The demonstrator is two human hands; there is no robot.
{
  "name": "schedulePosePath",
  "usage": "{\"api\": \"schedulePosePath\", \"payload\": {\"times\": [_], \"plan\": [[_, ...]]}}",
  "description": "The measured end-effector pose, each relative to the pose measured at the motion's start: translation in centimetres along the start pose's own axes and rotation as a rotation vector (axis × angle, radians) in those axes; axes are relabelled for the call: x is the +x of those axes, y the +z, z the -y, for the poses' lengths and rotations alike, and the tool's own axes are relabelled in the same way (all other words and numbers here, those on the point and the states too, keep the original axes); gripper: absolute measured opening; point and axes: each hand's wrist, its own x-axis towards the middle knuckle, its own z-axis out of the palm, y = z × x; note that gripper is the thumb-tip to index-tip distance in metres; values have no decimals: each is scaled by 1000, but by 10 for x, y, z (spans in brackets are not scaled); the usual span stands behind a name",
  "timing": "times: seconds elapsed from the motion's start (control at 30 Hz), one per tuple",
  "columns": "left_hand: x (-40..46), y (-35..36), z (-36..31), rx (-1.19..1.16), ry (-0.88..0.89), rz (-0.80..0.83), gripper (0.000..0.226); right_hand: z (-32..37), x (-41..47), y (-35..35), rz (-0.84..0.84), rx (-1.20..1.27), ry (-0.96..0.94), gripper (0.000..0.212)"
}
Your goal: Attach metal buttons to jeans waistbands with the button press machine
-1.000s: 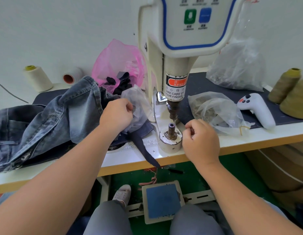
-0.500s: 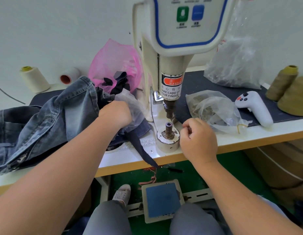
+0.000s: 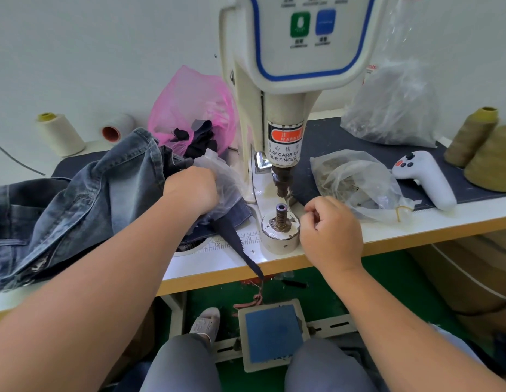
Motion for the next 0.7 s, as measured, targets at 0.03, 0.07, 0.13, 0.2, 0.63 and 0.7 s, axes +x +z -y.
{"api": "schedulePosePath", "payload": {"times": [0.03,0.07,0.13,0.2,0.63,0.7], "plan": [[-1,0,-1,10,-9,5,29,0,0,0,-1,0,-3,12],[-1,0,-1,9,-12,14,29,0,0,0,-1,-1,-5,12],[-2,-1,0,-17,-6,33,31,0,0,0,3,-1,-5,12],[-4,-1,2,-39,2,31,32,0,0,0,7,-3,2,12],[-7,21,10,-393,39,-296,19,0,0,-1,11,-2,9,12],[-8,22,11,-489,21,-339,17,0,0,0,11,-4,8,12]]}}
